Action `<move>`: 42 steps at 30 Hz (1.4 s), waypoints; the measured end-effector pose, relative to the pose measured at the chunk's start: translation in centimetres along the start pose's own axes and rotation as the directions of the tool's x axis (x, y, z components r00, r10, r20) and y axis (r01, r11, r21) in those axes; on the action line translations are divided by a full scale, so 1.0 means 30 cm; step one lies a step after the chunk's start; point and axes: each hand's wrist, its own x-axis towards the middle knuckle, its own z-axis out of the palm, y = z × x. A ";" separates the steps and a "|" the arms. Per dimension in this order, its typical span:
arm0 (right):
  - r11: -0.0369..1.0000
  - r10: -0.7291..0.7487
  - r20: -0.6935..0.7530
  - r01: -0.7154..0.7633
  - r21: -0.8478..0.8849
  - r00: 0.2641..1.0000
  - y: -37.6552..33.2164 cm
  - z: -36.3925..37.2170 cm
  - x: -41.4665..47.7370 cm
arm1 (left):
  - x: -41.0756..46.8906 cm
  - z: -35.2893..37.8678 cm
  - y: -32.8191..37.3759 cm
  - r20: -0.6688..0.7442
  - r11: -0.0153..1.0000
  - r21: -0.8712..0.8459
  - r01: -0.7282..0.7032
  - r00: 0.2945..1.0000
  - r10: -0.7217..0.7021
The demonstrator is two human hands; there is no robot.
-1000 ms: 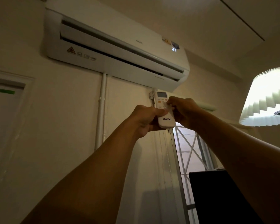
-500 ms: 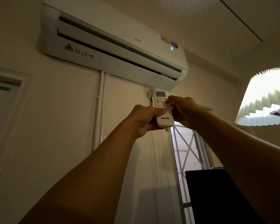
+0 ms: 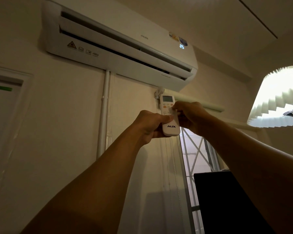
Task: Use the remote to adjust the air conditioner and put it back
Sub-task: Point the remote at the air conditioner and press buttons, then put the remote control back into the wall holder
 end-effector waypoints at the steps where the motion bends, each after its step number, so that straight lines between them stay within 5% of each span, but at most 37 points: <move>1: 0.999 -0.006 0.001 0.006 -0.046 1.000 0.010 0.003 -0.003 | -0.005 -0.002 -0.012 -0.023 0.999 0.052 -0.006 1.000 0.007; 6: 0.955 -0.031 -0.020 0.024 -0.296 0.999 0.071 0.068 -0.005 | -0.027 -0.037 -0.138 -0.142 0.862 0.501 -0.077 0.975 0.169; 9: 0.922 -0.033 -0.055 0.010 -0.387 0.998 0.133 0.134 -0.012 | -0.059 -0.069 -0.225 -0.182 0.793 0.602 -0.095 0.950 0.252; 14: 0.893 -0.057 -0.085 0.012 -0.450 0.995 0.250 0.259 -0.054 | -0.124 -0.142 -0.365 -0.252 0.780 0.625 -0.027 0.939 0.233; 19: 0.868 -0.024 -0.073 -0.015 -0.497 0.997 0.423 0.379 -0.111 | -0.208 -0.263 -0.500 -0.227 0.721 0.682 0.121 0.973 0.052; 29: 0.806 0.062 0.021 -0.038 -0.591 0.998 0.782 0.507 -0.312 | -0.391 -0.317 -0.791 -0.373 0.585 0.716 0.381 0.917 -0.141; 42: 0.793 0.066 0.052 -0.020 -0.609 0.996 1.004 0.487 -0.440 | -0.491 -0.264 -1.013 -0.403 0.577 0.714 0.397 0.906 -0.126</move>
